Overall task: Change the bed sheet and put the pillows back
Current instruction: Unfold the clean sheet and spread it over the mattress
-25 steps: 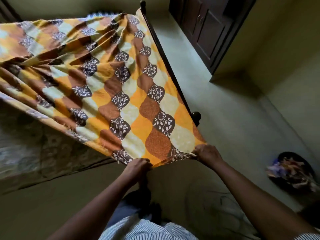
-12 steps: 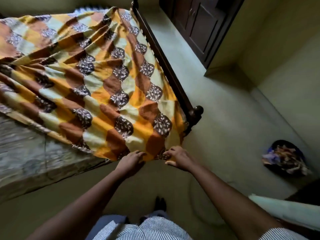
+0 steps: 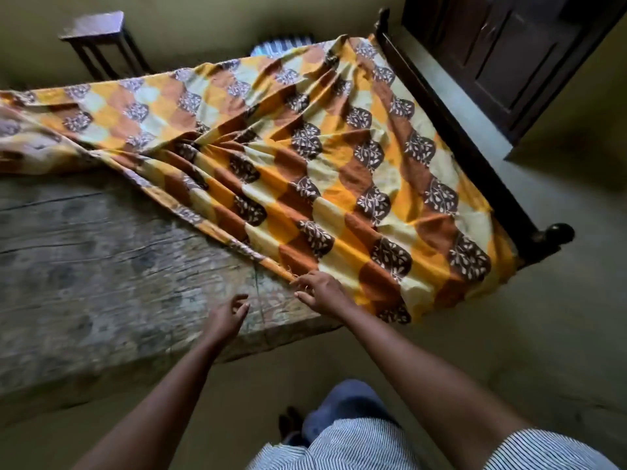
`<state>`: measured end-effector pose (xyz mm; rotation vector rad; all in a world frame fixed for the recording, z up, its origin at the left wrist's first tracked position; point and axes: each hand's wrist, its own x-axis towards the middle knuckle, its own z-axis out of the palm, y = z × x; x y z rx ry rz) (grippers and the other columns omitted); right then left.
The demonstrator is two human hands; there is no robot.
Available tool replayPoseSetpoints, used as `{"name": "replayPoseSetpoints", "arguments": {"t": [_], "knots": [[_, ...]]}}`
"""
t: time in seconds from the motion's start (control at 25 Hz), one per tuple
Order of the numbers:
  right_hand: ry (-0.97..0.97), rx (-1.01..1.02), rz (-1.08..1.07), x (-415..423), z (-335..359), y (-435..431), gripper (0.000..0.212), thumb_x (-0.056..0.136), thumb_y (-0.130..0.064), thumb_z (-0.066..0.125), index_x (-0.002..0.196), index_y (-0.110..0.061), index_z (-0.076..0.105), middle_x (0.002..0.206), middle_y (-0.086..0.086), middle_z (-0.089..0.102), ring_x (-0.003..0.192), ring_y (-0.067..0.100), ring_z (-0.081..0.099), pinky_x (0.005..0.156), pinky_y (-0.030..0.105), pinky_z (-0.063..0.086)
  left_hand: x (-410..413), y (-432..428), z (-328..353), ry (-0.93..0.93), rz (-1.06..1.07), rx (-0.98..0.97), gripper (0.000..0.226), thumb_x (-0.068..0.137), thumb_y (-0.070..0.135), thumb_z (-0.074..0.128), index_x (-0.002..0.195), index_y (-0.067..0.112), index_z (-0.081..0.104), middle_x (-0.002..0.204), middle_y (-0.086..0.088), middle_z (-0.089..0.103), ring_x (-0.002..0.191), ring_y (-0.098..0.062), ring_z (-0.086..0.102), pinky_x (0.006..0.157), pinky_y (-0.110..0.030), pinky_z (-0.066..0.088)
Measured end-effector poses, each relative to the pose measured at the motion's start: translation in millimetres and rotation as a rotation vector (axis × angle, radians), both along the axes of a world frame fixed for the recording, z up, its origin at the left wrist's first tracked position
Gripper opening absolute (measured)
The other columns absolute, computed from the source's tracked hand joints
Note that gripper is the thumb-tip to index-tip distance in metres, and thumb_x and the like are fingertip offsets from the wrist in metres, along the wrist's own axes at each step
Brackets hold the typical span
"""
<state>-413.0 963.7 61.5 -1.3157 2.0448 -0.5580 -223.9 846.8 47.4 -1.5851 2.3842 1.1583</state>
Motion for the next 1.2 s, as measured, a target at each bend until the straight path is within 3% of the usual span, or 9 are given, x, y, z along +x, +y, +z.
{"name": "replayPoseSetpoints", "arguments": {"t": [0.16, 0.32, 0.56, 0.68, 0.76, 0.92, 1.08, 1.2], "knots": [[-0.032, 0.124, -0.014, 26, -15, -82, 0.030, 0.088, -0.030, 0.060, 0.117, -0.024, 0.062, 0.119, 0.002, 0.059, 0.107, 0.019, 0.056, 0.087, 0.027, 0.044, 37, -74, -4, -0.065, -0.009, -0.029, 0.033, 0.092, 0.019, 0.055, 0.123, 0.007, 0.056, 0.114, -0.016, 0.065, 0.103, -0.027, 0.061, 0.083, -0.030, 0.045], [-0.078, 0.276, -0.071, 29, -48, -171, 0.035, 0.088, -0.031, 0.060, 0.120, -0.017, 0.059, 0.125, 0.007, 0.059, 0.112, 0.024, 0.056, 0.094, 0.030, 0.046, 44, -148, -11, -0.157, -0.147, -0.030, 0.039, 0.092, 0.018, 0.055, 0.129, 0.008, 0.049, 0.124, -0.016, 0.057, 0.114, -0.027, 0.054, 0.092, -0.029, 0.040], [-0.213, 0.394, -0.309, 38, -101, -265, 0.056, 0.087, -0.031, 0.062, 0.137, -0.016, 0.042, 0.141, 0.010, 0.043, 0.130, 0.028, 0.039, 0.106, 0.033, 0.033, 27, -240, -27, -0.296, -0.369, -0.088, 0.044, 0.094, 0.029, 0.049, 0.135, 0.014, 0.042, 0.134, -0.010, 0.049, 0.124, -0.023, 0.046, 0.100, -0.027, 0.034], [-0.218, 0.490, -0.358, 52, -120, -283, 0.042, 0.088, -0.032, 0.060, 0.127, -0.018, 0.050, 0.134, 0.009, 0.049, 0.125, 0.028, 0.043, 0.106, 0.039, 0.035, 17, -258, -32, -0.289, -0.447, -0.116, 0.045, 0.094, 0.031, 0.047, 0.136, 0.016, 0.040, 0.136, -0.007, 0.047, 0.125, -0.022, 0.043, 0.101, -0.027, 0.033], [-0.173, 0.448, -0.373, 60, -116, -290, 0.030, 0.088, -0.031, 0.058, 0.115, -0.017, 0.059, 0.121, 0.010, 0.060, 0.112, 0.029, 0.055, 0.094, 0.035, 0.045, 10, -265, -28, -0.295, -0.531, -0.166, 0.048, 0.094, 0.032, 0.047, 0.139, 0.019, 0.036, 0.137, -0.005, 0.045, 0.126, -0.021, 0.042, 0.101, -0.029, 0.033], [-0.129, 0.202, -0.328, 61, -80, -297, 0.030, 0.089, -0.033, 0.059, 0.115, -0.019, 0.060, 0.110, 0.016, 0.066, 0.102, 0.033, 0.061, 0.078, 0.035, 0.048, -5, -281, -13, -0.325, -0.758, -0.379, 0.068, 0.088, 0.028, 0.056, 0.146, 0.025, 0.021, 0.148, -0.005, 0.031, 0.131, -0.024, 0.035, 0.101, -0.036, 0.034], [-0.002, 0.003, -0.121, 64, -23, -276, 0.027, 0.086, -0.037, 0.063, 0.104, -0.018, 0.068, 0.091, 0.015, 0.070, 0.081, 0.022, 0.065, 0.063, 0.027, 0.042, -18, -303, 13, -0.334, -1.014, -0.601, 0.038, 0.091, 0.034, 0.048, 0.128, 0.025, 0.045, 0.131, 0.000, 0.049, 0.124, -0.023, 0.040, 0.095, -0.037, 0.035], [0.040, -0.101, -0.081, 78, 14, -250, 0.025, 0.085, -0.037, 0.065, 0.091, -0.013, 0.069, 0.077, 0.011, 0.068, 0.067, 0.011, 0.054, 0.058, 0.024, 0.035, 2, -322, 35, -0.324, -1.060, -0.527, 0.032, 0.087, 0.035, 0.053, 0.117, 0.023, 0.055, 0.118, 0.000, 0.060, 0.113, -0.022, 0.053, 0.089, -0.034, 0.043]]}}
